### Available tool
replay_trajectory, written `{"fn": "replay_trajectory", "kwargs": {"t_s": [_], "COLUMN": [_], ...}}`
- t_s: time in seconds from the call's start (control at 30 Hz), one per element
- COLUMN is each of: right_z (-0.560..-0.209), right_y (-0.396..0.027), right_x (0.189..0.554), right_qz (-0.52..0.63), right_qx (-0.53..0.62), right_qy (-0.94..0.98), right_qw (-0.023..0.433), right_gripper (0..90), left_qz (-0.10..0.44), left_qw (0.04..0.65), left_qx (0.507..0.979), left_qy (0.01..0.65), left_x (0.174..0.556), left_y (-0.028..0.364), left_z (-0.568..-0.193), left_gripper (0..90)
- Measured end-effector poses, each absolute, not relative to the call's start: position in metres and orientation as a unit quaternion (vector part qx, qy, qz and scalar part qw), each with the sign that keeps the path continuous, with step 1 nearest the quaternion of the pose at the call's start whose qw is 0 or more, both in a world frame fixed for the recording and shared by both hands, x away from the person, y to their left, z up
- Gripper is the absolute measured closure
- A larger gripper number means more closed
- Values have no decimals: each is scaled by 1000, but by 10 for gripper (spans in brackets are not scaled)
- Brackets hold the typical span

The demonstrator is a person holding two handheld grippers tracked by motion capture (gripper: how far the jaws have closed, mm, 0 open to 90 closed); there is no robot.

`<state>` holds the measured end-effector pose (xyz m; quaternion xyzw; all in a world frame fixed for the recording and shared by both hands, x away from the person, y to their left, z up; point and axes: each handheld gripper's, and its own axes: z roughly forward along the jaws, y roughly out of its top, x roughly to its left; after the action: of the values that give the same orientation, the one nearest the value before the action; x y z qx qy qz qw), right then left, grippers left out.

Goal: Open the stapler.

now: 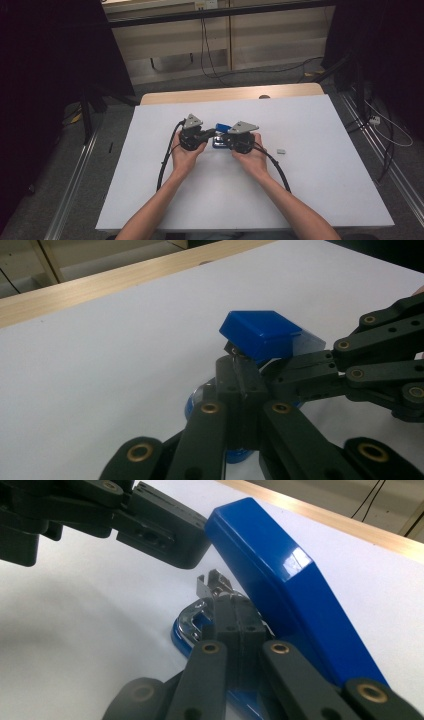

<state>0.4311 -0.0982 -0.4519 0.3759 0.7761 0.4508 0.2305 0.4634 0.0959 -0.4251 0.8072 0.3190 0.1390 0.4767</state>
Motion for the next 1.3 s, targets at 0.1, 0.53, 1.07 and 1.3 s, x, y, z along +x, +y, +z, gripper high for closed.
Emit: {"fn": "replay_trajectory", "kwargs": {"t_s": [0.1, 0.53, 1.07, 1.3], "right_z": [-452, -452, -451, -449], "right_y": [-97, -88, -88, -90], "right_x": [431, 431, 431, 431], "right_qz": [451, 455, 457, 457], "right_qx": [380, 384, 386, 385], "right_qy": [773, 760, 755, 755], "right_qw": [235, 261, 269, 272], "right_gripper": [900, 900, 900, 900], "left_qz": [140, 138, 139, 141], "left_qw": [477, 484, 467, 466], "left_qx": [807, 805, 807, 811], "left_qy": [319, 314, 333, 325], "left_x": [463, 462, 471, 474], "left_y": [95, 94, 97, 87], "left_z": [-425, -420, -431, -429], "left_gripper": [900, 900, 900, 900]}}
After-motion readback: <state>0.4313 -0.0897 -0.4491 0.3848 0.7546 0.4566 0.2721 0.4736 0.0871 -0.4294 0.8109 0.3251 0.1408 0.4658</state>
